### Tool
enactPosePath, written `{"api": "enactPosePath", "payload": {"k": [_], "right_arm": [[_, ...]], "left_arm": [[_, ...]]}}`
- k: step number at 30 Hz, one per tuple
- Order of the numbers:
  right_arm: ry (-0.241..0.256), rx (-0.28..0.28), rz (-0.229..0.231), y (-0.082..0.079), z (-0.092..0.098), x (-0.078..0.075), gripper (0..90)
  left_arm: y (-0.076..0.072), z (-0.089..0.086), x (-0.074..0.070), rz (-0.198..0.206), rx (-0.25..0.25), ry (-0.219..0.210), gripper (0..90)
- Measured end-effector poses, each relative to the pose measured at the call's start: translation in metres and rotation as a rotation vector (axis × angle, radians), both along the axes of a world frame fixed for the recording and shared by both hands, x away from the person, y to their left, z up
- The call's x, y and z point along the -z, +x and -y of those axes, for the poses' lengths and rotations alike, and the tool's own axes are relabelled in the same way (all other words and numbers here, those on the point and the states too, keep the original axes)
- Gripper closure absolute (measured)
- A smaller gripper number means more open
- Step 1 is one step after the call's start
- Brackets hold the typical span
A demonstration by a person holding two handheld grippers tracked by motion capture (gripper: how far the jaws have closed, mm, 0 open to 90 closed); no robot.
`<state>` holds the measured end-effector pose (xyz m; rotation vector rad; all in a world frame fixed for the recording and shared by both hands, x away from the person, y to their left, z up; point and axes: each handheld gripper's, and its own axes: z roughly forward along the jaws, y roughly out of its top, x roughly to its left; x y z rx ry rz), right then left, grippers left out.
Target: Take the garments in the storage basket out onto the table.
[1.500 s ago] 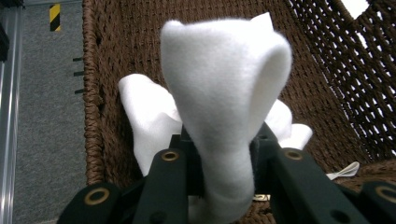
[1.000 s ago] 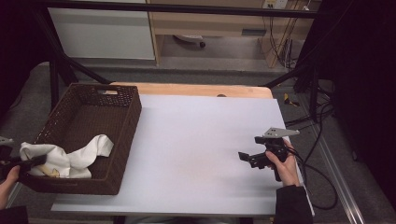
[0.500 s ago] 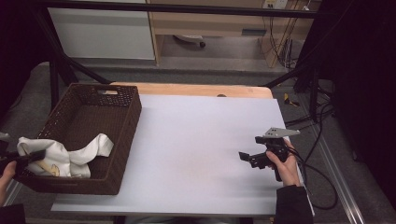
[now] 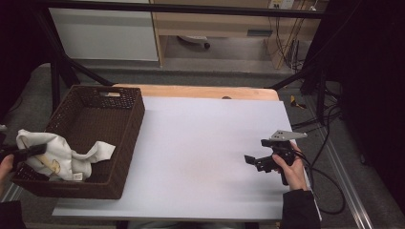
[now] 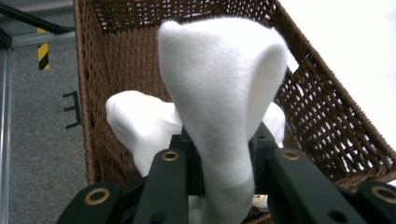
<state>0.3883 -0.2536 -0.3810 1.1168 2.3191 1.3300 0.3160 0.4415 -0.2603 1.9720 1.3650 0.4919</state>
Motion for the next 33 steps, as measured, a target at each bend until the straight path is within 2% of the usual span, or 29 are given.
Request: {"api": "enactPosePath", "payload": {"k": [33], "right_arm": [[-0.002, -0.001, -0.001, 0.0, -0.001, 0.0, 0.8]], "left_arm": [[0.028, 0.03, -0.04, 0.004, 0.082, 0.037, 74.0]]}}
